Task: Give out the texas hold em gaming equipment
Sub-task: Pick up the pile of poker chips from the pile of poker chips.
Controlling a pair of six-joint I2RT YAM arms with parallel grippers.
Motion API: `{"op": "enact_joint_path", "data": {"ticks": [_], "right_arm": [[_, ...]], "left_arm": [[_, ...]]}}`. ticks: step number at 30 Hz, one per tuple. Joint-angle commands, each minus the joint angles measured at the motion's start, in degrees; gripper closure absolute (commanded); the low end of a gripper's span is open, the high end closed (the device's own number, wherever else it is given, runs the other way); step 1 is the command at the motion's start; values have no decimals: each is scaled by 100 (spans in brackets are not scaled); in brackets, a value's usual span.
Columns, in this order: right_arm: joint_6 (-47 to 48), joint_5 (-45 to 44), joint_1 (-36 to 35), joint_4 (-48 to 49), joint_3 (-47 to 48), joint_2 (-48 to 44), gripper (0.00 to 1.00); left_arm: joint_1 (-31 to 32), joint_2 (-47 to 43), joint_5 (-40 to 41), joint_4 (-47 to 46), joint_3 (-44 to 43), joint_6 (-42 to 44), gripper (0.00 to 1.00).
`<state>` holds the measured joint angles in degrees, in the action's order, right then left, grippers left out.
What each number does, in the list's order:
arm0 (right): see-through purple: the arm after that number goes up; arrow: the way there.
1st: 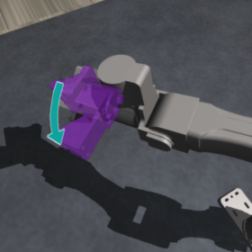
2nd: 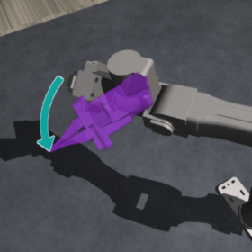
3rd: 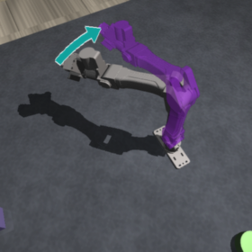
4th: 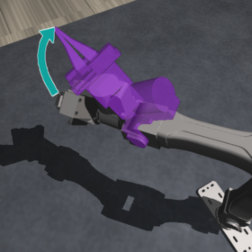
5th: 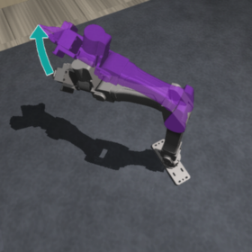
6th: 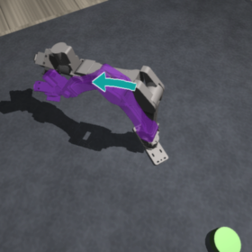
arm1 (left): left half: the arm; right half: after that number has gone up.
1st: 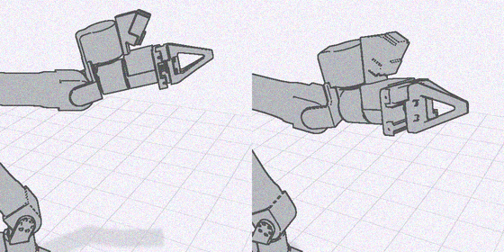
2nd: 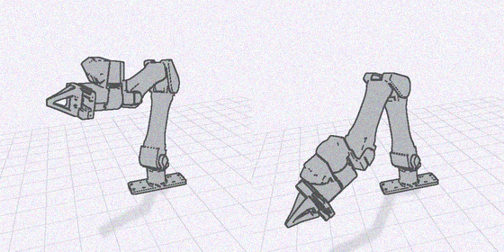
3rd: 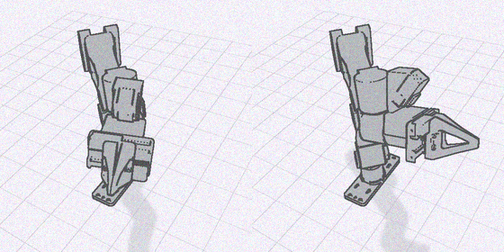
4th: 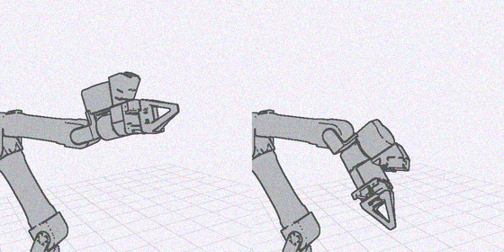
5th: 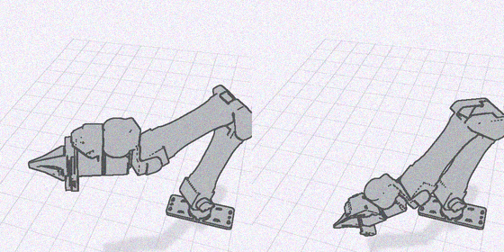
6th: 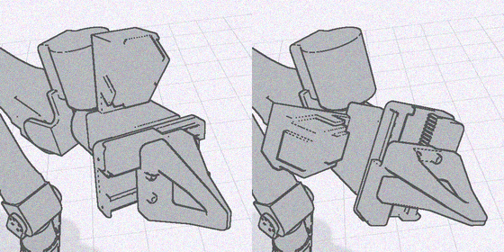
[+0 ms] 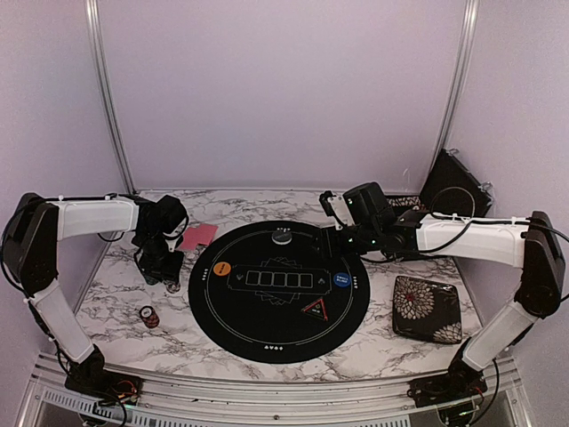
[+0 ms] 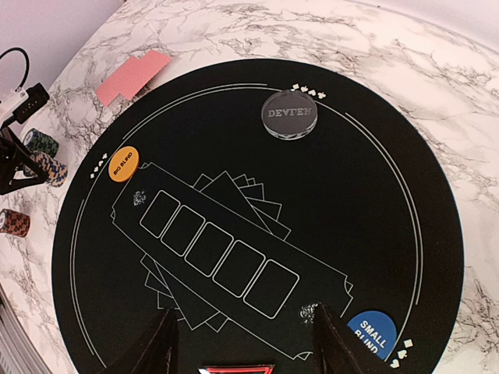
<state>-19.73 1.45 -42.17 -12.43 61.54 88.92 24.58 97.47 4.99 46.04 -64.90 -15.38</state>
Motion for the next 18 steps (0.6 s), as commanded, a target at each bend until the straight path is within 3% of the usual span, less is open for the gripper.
{"op": "enact_joint_path", "data": {"ticks": [1, 18], "right_arm": [[4, 48, 51, 109, 106, -104, 44], [5, 22, 54, 100, 105, -103, 44]], "left_arm": [[-30, 32, 69, 244, -189, 62, 64], [-30, 115, 38, 274, -263, 70, 64]]}}
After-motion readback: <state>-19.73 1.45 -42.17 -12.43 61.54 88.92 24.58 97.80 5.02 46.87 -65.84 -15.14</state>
